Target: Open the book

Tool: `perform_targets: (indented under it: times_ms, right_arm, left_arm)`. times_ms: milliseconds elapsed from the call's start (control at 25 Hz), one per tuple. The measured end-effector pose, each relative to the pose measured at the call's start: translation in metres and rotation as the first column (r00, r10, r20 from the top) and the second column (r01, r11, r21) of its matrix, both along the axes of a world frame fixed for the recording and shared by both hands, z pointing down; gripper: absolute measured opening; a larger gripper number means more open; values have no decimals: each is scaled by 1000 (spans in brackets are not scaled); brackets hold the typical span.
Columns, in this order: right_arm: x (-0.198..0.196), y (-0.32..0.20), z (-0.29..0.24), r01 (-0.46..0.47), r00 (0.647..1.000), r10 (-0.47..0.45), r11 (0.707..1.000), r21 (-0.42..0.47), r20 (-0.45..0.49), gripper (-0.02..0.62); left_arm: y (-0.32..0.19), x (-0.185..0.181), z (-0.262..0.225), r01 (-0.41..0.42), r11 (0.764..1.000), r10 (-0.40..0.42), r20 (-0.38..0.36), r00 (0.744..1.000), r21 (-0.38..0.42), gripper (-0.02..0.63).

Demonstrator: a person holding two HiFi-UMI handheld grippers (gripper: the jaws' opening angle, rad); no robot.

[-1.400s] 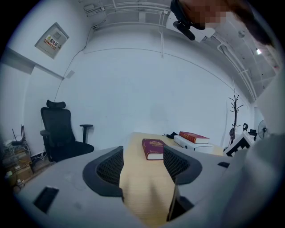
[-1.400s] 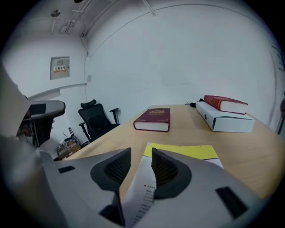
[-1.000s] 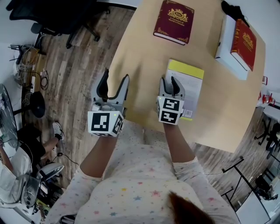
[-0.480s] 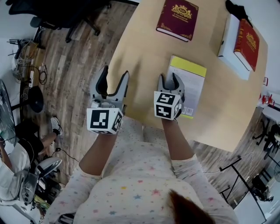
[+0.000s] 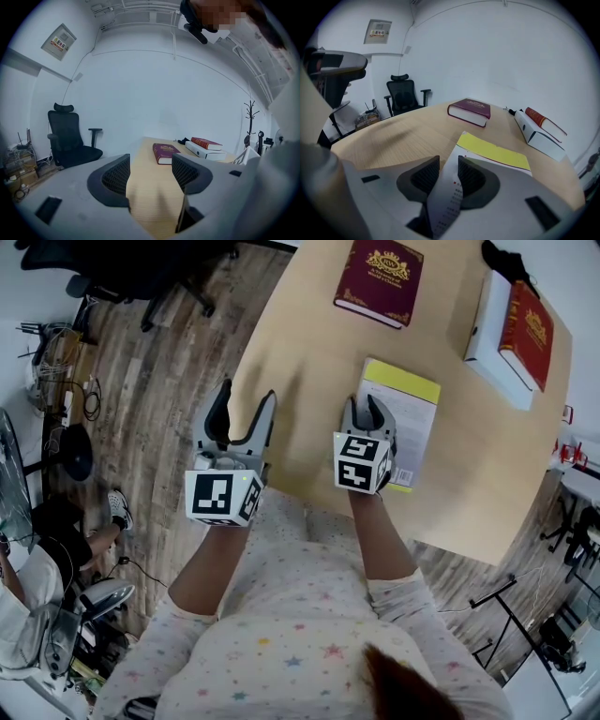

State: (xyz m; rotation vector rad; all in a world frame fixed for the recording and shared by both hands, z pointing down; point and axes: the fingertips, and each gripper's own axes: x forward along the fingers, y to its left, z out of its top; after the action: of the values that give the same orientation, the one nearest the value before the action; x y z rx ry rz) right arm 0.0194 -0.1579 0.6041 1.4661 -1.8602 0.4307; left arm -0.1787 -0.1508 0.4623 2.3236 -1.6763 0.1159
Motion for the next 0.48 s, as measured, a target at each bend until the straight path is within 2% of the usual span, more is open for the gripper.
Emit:
perform_targets:
  times_ms: [240, 480]
  right_arm:
    - [3, 1, -15, 0, 998, -1, 1000, 15, 58, 52]
    - [11, 4, -13, -17, 986, 30, 997, -76, 164, 45]
  left_arm:
    - [3, 3, -4, -5, 1000, 5, 3, 1000, 5, 256]
    - [6, 8, -10, -7, 1000, 7, 2, 1000, 14, 256]
